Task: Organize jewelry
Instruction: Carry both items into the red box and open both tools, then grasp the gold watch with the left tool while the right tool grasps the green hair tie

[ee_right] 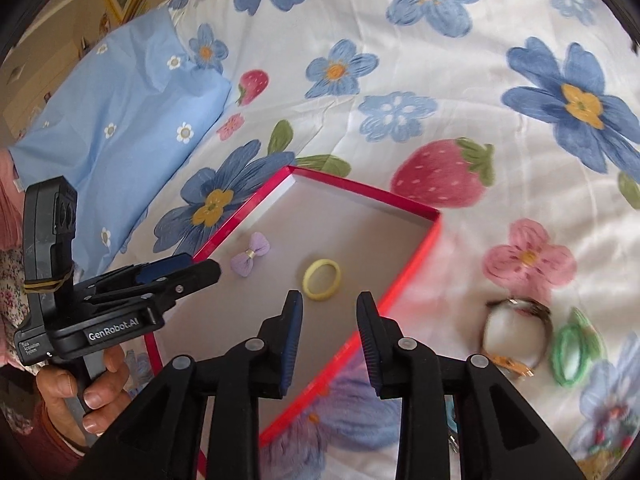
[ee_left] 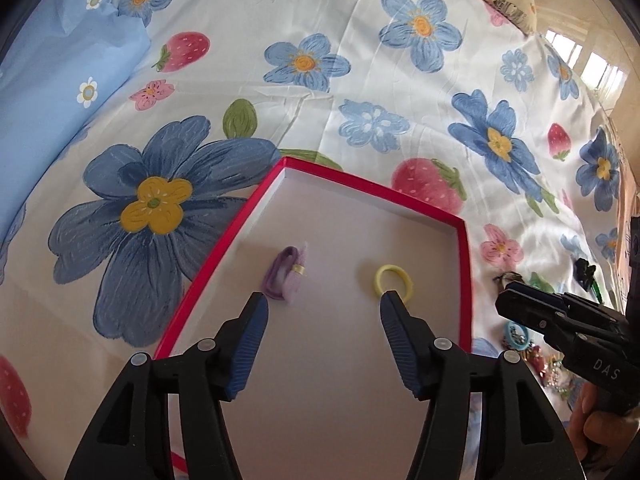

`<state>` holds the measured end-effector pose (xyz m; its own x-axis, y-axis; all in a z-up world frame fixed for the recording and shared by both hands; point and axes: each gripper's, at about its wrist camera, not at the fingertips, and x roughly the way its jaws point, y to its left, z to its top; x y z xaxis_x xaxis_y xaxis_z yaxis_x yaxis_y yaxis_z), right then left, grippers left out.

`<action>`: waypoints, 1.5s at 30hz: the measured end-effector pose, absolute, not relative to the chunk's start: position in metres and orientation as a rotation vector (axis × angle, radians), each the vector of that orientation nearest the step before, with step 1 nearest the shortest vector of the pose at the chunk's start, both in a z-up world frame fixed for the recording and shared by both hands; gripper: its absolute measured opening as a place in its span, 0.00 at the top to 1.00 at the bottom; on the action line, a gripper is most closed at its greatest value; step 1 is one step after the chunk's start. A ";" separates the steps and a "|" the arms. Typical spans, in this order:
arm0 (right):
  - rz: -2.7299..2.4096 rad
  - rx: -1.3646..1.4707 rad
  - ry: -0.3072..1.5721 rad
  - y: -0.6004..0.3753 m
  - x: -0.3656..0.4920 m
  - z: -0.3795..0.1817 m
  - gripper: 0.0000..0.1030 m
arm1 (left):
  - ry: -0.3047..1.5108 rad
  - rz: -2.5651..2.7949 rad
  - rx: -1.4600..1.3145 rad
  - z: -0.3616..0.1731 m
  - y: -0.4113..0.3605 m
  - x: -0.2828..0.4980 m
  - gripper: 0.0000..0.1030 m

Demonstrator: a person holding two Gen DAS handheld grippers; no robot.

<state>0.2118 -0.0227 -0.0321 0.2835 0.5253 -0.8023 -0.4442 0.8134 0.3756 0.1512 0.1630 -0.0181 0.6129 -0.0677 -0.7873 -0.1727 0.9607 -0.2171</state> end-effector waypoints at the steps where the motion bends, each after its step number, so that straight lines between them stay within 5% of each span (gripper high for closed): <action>1: 0.638 0.092 1.105 -0.030 0.210 -0.030 0.70 | 0.909 0.057 -0.281 -0.015 0.160 0.149 0.43; 22: 0.441 0.170 1.064 -0.152 0.149 -0.005 0.57 | 0.906 -0.094 -0.193 0.015 0.083 0.122 0.36; 45: 0.355 0.232 1.045 -0.201 0.160 -0.019 0.57 | 0.968 -0.178 -0.078 0.000 0.022 0.176 0.37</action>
<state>0.1599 -0.2011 -0.0192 0.4529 0.3931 -0.8002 -0.1758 0.9193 0.3521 0.1756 0.0224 0.0002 0.5537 -0.1850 -0.8119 0.1158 0.9826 -0.1450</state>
